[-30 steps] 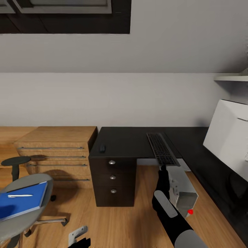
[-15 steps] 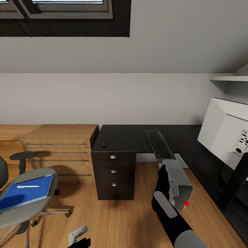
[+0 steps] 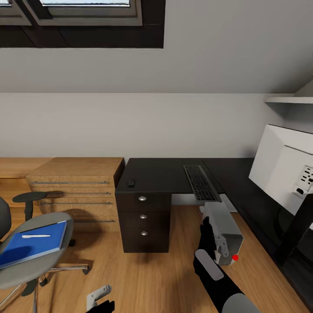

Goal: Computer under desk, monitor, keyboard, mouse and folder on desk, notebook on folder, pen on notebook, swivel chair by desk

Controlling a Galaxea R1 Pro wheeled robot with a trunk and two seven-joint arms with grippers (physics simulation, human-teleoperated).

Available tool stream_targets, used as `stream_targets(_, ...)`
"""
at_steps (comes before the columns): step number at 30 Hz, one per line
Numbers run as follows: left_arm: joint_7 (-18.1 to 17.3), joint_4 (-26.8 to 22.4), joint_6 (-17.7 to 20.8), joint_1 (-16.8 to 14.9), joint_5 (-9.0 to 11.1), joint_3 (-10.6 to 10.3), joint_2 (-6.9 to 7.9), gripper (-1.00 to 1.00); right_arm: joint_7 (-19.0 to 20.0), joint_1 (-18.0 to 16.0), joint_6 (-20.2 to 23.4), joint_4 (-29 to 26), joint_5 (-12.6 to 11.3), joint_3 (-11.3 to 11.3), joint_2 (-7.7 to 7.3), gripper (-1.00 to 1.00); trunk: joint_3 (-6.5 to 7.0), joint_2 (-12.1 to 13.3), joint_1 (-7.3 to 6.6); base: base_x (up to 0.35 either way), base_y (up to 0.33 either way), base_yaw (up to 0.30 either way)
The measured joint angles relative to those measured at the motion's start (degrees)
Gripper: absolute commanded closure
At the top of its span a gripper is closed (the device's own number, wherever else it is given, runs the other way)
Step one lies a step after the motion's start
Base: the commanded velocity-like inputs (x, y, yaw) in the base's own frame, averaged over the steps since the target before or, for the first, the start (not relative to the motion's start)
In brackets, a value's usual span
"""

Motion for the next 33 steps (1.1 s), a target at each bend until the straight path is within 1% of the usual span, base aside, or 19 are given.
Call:
stream_targets(2, 0.00, 0.00, 0.06, 0.00, 0.03, 0.01, -0.01, -1.00, 0.00, 0.00, 0.89, 2.12, 0.41, 0.09, -0.05, -1.00, 0.36, 0.80, -0.44, 0.000, 0.000, 0.000)
stream_targets(3, 0.02, 0.00, 0.12, 0.00, 0.06, 0.05, -0.01, -1.00, 0.03, 0.00, 2.22, 4.36, 0.84, 0.32, -0.08, -1.00, 0.54, 1.20, -0.66, 0.000, 0.000, 0.000)
stream_targets(6, 0.05, 0.03, 0.28, 0.00, 0.09, 0.05, -0.05, -1.00, 0.02, 0.00, 4.98, 7.82, 2.16, 0.94, -0.15, -1.00, 1.08, 2.41, -1.32, 0.000, 0.000, 0.000)
stream_targets(7, 0.10, 0.05, 0.38, 0.00, 0.10, 0.04, -0.10, -1.00, 0.00, 0.01, 7.07, 10.08, 3.35, 1.44, -0.20, -1.00, 1.26, 2.81, -1.54, 0.000, 0.000, 0.000)
stream_targets(8, 0.11, 0.06, 0.42, 0.00, 0.11, 0.04, -0.12, -1.00, 0.00, 0.00, 8.19, 11.32, 4.20, 1.73, -0.26, -1.00, 1.44, 3.21, -1.76, 0.000, 0.000, 0.000)
stream_targets(9, 0.12, 0.07, 0.56, 0.00, 0.12, 0.04, -0.17, -1.00, -0.01, 0.03, 11.41, 16.09, 8.02, 2.74, -0.58, -1.00, 1.61, 3.61, -1.98, 0.000, 0.000, 0.000)
stream_targets(10, 0.13, 0.08, 0.58, 0.00, 0.11, 0.03, -0.17, -1.00, 0.03, 0.00, 12.06, 17.64, 9.52, 3.05, -0.66, -1.00, 1.79, 4.01, -2.20, 0.000, 0.000, 0.000)
stream_targets(15, 0.16, 0.10, 0.67, 0.00, 0.10, 0.00, -0.13, -1.00, 0.14, -0.01, 13.71, 23.89, 15.19, 3.68, -1.02, -1.00, 2.69, 6.02, -3.30, 0.000, 0.000, 0.000)
stream_targets(16, 0.16, 0.09, 0.70, 0.00, 0.07, 0.01, -0.13, -1.00, 0.20, 0.00, 14.02, 26.15, 16.67, 3.75, -1.13, -1.00, 2.87, 6.42, -3.51, 0.000, 0.000, 0.000)
stream_targets(19, 0.17, 0.09, 0.72, 0.00, 0.05, 0.02, -0.12, -1.00, 0.48, -0.01, 14.20, 29.54, 18.18, 3.88, -1.17, -1.00, 3.41, 7.62, -4.17, 0.000, 0.000, 0.000)
stream_targets(20, 0.21, 0.10, 0.81, 0.00, 0.10, 0.00, -0.12, -1.00, 1.20, 0.01, 14.24, 33.39, 19.16, 3.85, -1.19, -1.00, 3.58, 8.02, -4.39, 0.000, 0.000, 0.000)
stream_targets(25, 0.24, 0.94, 0.83, 0.00, 0.17, -0.04, -0.17, -1.00, 2.57, -0.01, 14.14, 37.86, 21.20, 4.35, -1.16, -1.00, 4.49, 10.03, -5.49, 0.000, 0.000, 0.000)
stream_targets(26, 0.25, 1.79, 0.79, 0.00, 0.19, -0.06, -0.18, -1.00, 3.04, -0.01, 14.11, 39.30, 22.18, 4.38, -1.18, -1.00, 4.67, 10.43, -5.71, 0.000, 0.000, 0.000)
stream_targets(27, 0.23, 3.58, 0.66, 0.01, 0.16, -0.08, -0.18, -1.00, 3.47, 0.01, 14.09, 40.64, 24.07, 4.44, -1.27, -1.00, 4.84, 10.83, -5.93, 0.000, 0.000, 0.000)
stream_targets(29, 0.16, 7.67, 0.43, 0.01, 0.19, -0.06, -0.10, -1.00, 3.50, 0.22, 14.08, 41.19, 27.23, 4.51, -1.46, -1.00, 4.85, 10.84, -5.94, 0.000, 0.000, 0.000)
stream_targets(31, 0.10, 11.25, 0.17, 0.01, 0.10, -0.01, -0.05, -1.00, 3.49, 0.48, 14.09, 41.51, 29.24, 4.51, -1.65, -1.00, 4.85, 10.84, -5.94, 0.000, 0.000, 0.000)
stream_targets(33, 0.06, 14.22, -0.44, 0.00, 0.02, 0.05, 0.02, -1.00, 3.48, 0.80, 14.10, 41.71, 30.54, 4.52, -1.75, -1.00, 4.85, 10.84, -5.94, 0.000, 0.000, 0.000)
